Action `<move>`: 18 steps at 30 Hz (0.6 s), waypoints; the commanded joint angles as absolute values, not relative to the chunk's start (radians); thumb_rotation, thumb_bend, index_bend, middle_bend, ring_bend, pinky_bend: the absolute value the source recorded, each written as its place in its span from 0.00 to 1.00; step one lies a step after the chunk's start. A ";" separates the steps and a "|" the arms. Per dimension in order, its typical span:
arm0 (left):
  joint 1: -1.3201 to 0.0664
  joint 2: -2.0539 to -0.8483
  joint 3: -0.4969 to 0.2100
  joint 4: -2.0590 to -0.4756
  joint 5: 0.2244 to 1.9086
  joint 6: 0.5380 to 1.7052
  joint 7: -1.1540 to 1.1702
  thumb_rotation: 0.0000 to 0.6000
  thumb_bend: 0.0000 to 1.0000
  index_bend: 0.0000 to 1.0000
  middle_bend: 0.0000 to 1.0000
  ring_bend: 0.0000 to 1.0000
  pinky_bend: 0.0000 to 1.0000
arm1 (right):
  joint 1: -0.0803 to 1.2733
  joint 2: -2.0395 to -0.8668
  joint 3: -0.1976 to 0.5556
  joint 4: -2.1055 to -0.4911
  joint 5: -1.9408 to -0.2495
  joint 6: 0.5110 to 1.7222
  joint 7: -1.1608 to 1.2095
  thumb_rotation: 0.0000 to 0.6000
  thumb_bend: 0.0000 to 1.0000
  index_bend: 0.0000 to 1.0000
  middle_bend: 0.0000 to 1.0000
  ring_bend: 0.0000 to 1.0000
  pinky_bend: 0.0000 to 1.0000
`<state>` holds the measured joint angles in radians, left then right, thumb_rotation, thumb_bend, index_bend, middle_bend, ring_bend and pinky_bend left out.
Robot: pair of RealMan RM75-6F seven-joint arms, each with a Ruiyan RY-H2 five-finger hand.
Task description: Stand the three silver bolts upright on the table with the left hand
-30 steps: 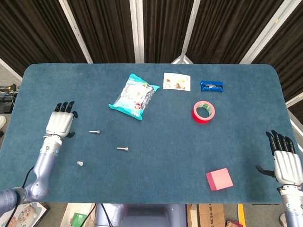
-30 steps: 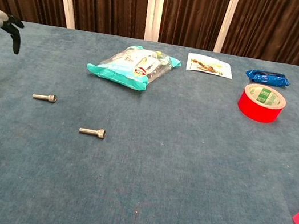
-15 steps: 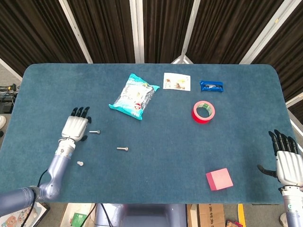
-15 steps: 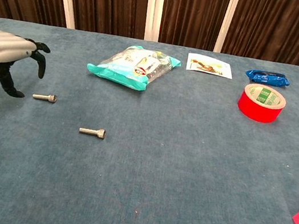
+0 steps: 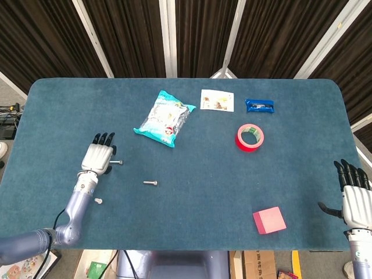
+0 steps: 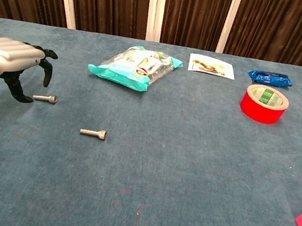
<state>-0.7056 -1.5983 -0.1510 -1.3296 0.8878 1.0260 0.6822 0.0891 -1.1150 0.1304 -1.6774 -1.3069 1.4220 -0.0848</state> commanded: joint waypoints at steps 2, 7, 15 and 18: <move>-0.707 -1.608 -0.148 -1.315 0.890 1.023 0.675 1.00 0.45 0.46 0.02 0.00 0.00 | 0.089 -1.116 0.131 -1.678 -1.304 1.423 -0.087 1.00 0.00 0.00 0.00 0.00 0.00; -0.706 -1.619 -0.153 -1.292 0.875 1.021 0.671 1.00 0.47 0.47 0.02 0.00 0.00 | 0.090 -1.118 0.134 -1.677 -1.298 1.420 -0.090 1.00 0.00 0.00 0.00 0.00 0.00; -0.708 -1.631 -0.146 -1.270 0.876 1.012 0.670 1.00 0.47 0.48 0.02 0.00 0.00 | 0.091 -1.122 0.133 -1.677 -1.294 1.417 -0.097 1.00 0.00 0.00 0.00 0.00 0.00; -0.709 -1.634 -0.146 -1.266 0.878 1.012 0.668 1.00 0.47 0.50 0.02 0.00 0.00 | 0.092 -1.123 0.134 -1.677 -1.292 1.417 -0.099 1.00 0.00 0.00 0.00 0.00 0.00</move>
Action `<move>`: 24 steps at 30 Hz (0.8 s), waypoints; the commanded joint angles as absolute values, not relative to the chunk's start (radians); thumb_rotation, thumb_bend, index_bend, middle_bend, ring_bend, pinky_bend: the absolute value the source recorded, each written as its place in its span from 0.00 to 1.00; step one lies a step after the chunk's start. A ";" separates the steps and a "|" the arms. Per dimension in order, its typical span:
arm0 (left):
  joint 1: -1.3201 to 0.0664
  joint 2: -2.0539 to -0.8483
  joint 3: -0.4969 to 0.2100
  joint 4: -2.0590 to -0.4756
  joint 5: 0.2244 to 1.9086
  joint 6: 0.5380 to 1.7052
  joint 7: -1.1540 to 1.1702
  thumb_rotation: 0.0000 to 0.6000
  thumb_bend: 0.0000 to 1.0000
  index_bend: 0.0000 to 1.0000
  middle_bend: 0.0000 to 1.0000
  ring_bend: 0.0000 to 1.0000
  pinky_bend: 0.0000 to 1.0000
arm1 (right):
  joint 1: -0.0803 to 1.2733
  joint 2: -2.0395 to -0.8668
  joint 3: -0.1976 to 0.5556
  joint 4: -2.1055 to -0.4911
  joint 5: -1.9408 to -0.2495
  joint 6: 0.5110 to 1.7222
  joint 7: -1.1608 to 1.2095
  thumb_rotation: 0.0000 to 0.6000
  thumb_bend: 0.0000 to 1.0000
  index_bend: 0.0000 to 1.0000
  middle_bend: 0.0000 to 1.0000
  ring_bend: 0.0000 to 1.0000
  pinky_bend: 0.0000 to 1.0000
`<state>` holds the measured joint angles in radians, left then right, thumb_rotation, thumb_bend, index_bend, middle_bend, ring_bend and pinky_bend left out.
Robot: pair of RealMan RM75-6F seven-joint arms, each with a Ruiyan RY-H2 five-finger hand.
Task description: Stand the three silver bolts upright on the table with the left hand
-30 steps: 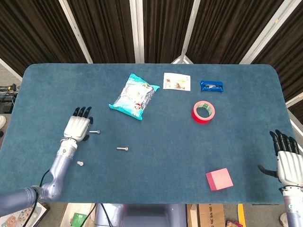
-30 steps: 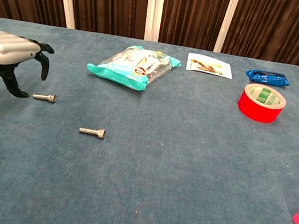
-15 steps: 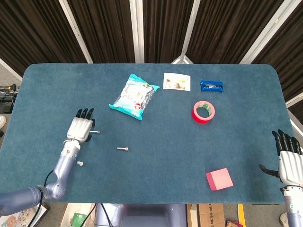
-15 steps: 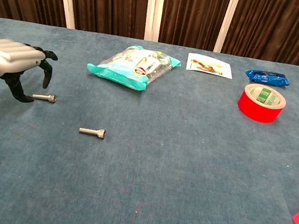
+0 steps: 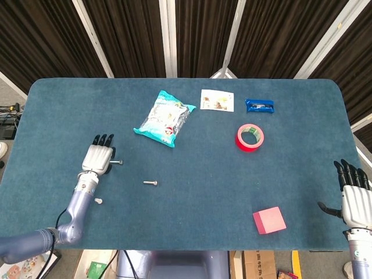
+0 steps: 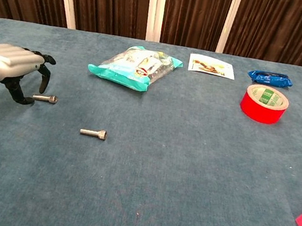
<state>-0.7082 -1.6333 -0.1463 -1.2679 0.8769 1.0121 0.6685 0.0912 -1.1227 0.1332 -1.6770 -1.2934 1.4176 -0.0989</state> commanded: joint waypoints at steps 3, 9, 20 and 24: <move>-0.708 -1.637 -0.145 -1.263 0.883 1.017 0.668 1.00 0.47 0.51 0.03 0.00 0.00 | 0.091 -1.124 0.134 -1.678 -1.291 1.417 -0.100 1.00 0.00 0.00 0.00 0.00 0.00; -0.707 -1.642 -0.144 -1.253 0.878 1.019 0.675 1.00 0.48 0.53 0.04 0.00 0.00 | 0.091 -1.125 0.135 -1.677 -1.290 1.418 -0.100 1.00 0.00 0.00 0.00 0.00 0.00; -0.711 -1.659 -0.145 -1.235 0.881 1.014 0.674 1.00 0.48 0.49 0.04 0.00 0.00 | 0.094 -1.124 0.135 -1.674 -1.284 1.406 -0.097 1.00 0.00 0.00 0.00 0.00 0.00; -0.711 -1.662 -0.145 -1.233 0.880 1.014 0.677 1.00 0.48 0.51 0.04 0.00 0.00 | 0.094 -1.124 0.136 -1.673 -1.283 1.408 -0.096 1.00 0.00 0.00 0.00 0.00 0.00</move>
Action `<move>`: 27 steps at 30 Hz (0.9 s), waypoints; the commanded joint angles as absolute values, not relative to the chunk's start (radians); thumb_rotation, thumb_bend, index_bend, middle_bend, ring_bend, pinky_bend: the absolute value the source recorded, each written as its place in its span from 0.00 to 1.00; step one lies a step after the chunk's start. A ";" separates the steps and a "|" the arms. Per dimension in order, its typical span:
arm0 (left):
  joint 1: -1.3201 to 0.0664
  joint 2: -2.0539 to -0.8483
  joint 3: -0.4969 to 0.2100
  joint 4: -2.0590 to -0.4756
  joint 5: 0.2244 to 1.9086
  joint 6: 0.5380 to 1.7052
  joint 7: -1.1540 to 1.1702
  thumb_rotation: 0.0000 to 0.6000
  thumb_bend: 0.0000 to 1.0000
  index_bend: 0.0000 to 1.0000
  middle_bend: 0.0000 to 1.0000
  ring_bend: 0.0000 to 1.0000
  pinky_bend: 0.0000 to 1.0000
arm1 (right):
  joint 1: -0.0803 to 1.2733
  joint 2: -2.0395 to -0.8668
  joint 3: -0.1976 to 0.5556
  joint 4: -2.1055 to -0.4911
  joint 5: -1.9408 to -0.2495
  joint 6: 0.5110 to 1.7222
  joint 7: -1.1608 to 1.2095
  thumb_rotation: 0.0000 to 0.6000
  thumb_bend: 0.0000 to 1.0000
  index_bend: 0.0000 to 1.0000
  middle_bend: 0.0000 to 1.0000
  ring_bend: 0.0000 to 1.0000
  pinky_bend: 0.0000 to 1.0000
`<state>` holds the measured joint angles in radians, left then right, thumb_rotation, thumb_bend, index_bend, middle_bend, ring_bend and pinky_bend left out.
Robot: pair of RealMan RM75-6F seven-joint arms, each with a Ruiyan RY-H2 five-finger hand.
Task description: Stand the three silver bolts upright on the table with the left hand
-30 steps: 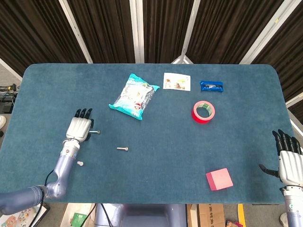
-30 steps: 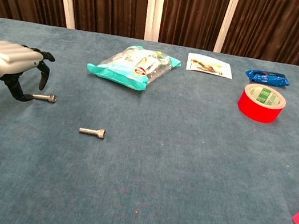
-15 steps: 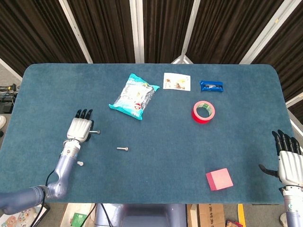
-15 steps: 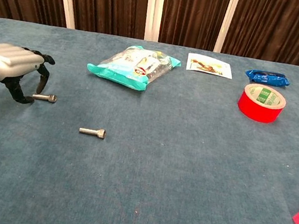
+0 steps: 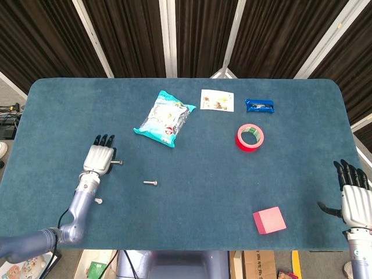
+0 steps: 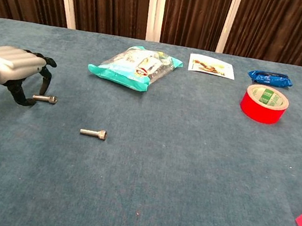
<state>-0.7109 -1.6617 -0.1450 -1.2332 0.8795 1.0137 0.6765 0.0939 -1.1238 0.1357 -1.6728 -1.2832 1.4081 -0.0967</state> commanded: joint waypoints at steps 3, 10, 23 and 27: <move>-0.711 -1.664 -0.144 -1.235 0.884 1.016 0.677 1.00 0.48 0.53 0.04 0.00 0.00 | 0.094 -1.123 0.137 -1.673 -1.282 1.409 -0.095 1.00 0.00 0.00 0.00 0.00 0.00; -0.709 -1.668 -0.144 -1.230 0.885 1.020 0.680 1.00 0.50 0.55 0.04 0.00 0.00 | 0.092 -1.123 0.136 -1.675 -1.283 1.411 -0.096 1.00 0.00 0.00 0.00 0.00 0.00; -0.709 -1.660 -0.136 -1.239 0.923 1.051 0.697 1.00 0.53 0.56 0.04 0.00 0.00 | 0.093 -1.124 0.134 -1.679 -1.285 1.409 -0.102 1.00 0.00 0.00 0.00 0.00 0.00; -0.709 -1.650 -0.128 -1.251 0.950 1.077 0.718 1.00 0.53 0.56 0.04 0.00 0.00 | 0.092 -1.124 0.133 -1.681 -1.287 1.412 -0.103 1.00 0.00 0.00 0.00 0.00 0.00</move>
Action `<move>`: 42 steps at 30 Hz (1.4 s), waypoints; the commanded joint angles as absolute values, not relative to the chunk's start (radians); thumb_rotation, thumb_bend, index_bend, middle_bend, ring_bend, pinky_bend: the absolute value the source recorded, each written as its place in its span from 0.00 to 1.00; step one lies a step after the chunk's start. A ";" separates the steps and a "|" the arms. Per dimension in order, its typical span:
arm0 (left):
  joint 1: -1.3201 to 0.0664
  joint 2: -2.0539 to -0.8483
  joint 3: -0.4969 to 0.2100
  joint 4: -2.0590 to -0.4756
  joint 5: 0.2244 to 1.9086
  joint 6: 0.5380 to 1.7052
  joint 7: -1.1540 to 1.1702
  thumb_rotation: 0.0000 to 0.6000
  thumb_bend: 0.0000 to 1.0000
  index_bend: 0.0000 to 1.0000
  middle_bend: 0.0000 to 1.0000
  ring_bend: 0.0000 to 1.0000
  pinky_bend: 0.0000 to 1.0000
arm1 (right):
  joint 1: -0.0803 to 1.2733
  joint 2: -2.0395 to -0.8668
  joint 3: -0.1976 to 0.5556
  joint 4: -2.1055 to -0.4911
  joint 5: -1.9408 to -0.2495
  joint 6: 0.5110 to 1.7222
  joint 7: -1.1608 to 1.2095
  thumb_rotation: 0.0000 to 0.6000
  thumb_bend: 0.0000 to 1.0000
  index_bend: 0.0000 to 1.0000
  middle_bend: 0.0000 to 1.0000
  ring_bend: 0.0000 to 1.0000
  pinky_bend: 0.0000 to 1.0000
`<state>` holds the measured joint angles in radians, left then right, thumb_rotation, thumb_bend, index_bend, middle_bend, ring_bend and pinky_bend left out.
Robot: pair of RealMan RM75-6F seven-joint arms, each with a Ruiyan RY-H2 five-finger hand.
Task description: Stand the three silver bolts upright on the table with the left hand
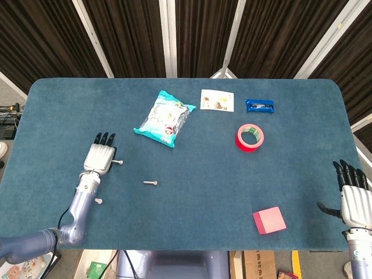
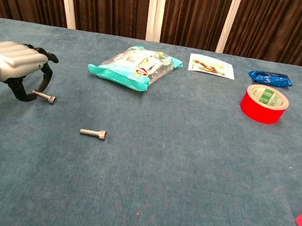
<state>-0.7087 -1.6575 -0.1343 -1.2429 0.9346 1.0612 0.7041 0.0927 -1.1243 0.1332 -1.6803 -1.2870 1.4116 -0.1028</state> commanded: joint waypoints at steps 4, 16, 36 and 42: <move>-0.707 -1.634 -0.115 -1.276 0.977 1.103 0.753 1.00 0.54 0.56 0.04 0.00 0.00 | 0.090 -1.124 0.133 -1.684 -1.288 1.416 -0.104 1.00 0.00 0.00 0.00 0.00 0.00; -0.707 -1.603 -0.090 -1.329 1.008 1.157 0.879 1.00 0.54 0.56 0.04 0.00 0.00 | 0.089 -1.120 0.135 -1.687 -1.285 1.417 -0.097 1.00 0.00 0.00 0.00 0.00 0.00; -0.729 -1.609 -0.010 -1.244 1.101 1.184 1.174 1.00 0.54 0.56 0.04 0.00 0.00 | 0.088 -1.120 0.140 -1.691 -1.275 1.414 -0.085 1.00 0.00 0.00 0.00 0.00 0.00; -0.733 -1.624 -0.013 -1.204 1.110 1.172 1.180 1.00 0.54 0.56 0.04 0.00 0.00 | 0.087 -1.121 0.140 -1.690 -1.275 1.420 -0.092 1.00 0.00 0.00 0.00 0.00 0.00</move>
